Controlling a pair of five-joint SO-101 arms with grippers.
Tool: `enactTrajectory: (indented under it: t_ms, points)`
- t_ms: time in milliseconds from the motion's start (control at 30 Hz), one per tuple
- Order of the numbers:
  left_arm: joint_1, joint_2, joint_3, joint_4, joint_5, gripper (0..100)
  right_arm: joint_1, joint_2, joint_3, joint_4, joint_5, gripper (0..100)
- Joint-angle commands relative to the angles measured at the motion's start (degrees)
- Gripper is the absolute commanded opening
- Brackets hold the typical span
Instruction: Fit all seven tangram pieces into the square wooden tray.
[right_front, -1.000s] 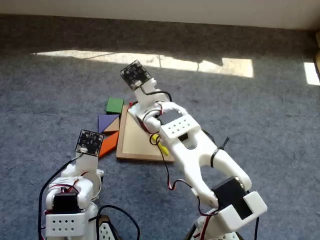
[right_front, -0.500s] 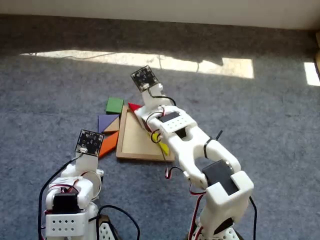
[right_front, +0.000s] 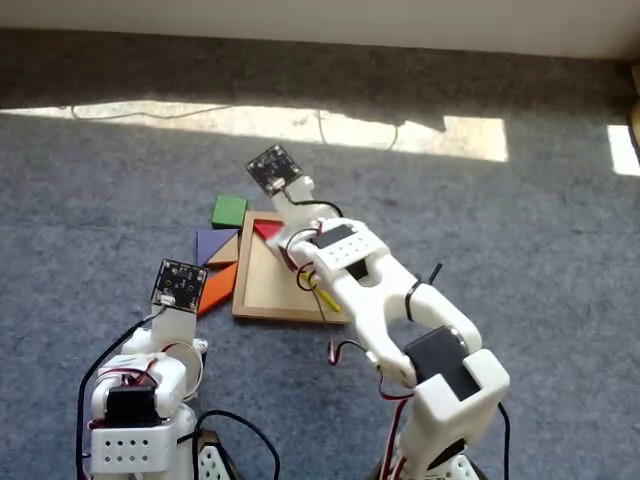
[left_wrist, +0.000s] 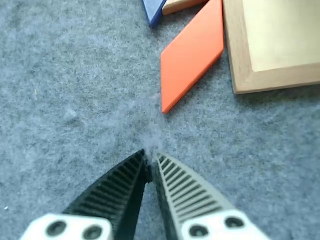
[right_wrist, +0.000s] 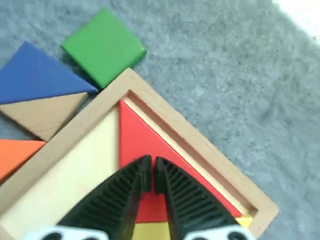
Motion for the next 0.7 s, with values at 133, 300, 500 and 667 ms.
enactTrajectory:
  t_ms: [133, 300, 500, 667]
  points:
    - [-0.31, -1.98, 1.10, 0.18, -0.35, 1, 0.66, -16.40, -0.13, 6.29, 1.76, 2.6]
    - [-0.31, -1.98, 1.10, 0.18, -0.35, 1, 2.68, -26.24, -0.13, 20.35, 1.76, 2.6]
    - [-0.31, -1.98, 1.10, 0.18, -0.35, 1, 8.57, -30.29, -0.22, 34.15, 1.93, 3.3]
    - [-0.31, -1.98, 1.10, 0.18, -0.35, 1, 11.65, -27.74, 0.57, 37.67, 2.02, 15.9]
